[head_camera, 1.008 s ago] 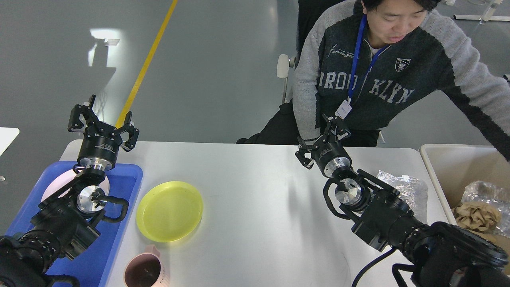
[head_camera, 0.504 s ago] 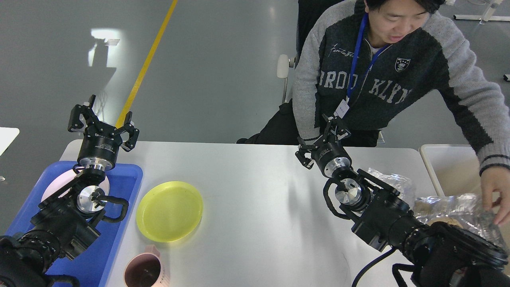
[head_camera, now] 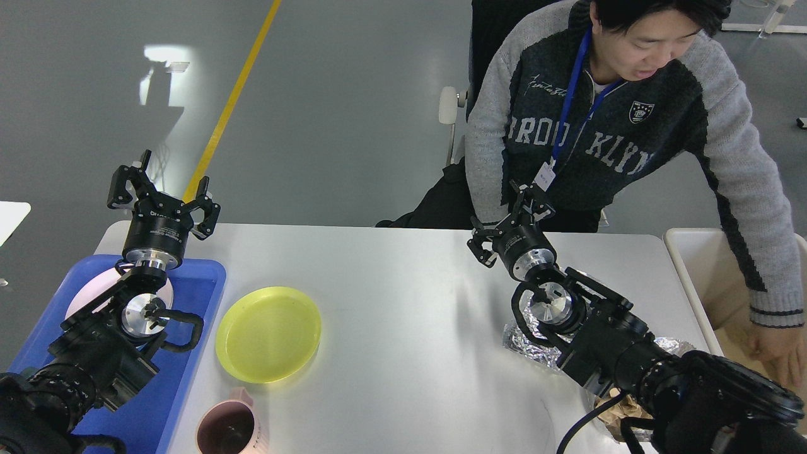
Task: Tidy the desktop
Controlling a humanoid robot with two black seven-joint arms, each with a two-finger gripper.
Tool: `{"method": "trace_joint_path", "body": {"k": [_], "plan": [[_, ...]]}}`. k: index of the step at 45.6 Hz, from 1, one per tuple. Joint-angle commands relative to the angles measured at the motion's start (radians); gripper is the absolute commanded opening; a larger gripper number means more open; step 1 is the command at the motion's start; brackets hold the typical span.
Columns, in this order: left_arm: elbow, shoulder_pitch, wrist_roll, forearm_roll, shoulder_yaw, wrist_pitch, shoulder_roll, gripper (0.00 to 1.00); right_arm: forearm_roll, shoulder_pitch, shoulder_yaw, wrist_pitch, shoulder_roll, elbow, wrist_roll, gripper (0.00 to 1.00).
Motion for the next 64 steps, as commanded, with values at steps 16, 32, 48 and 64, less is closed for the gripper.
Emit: {"method": "trace_joint_path", "body": {"k": [16,32,48,64], "plan": [[0.000,0.000,0.000,0.001,0.000,0.000,0.000,0.97,0.000,0.000,0.000,0.000,0.000,0.000,0.000,1.00],[0.000,0.000,0.000,0.001,0.000,0.000,0.000,0.97,0.000,0.000,0.000,0.000,0.000,0.000,0.000,1.00],[0.000,0.000,0.000,0.001,0.000,0.000,-0.002,0.97,0.000,0.000,0.000,0.000,0.000,0.000,0.000,1.00],[0.000,0.000,0.000,0.001,0.000,0.000,0.000,0.97,0.000,0.000,0.000,0.000,0.000,0.000,0.000,1.00]]}}
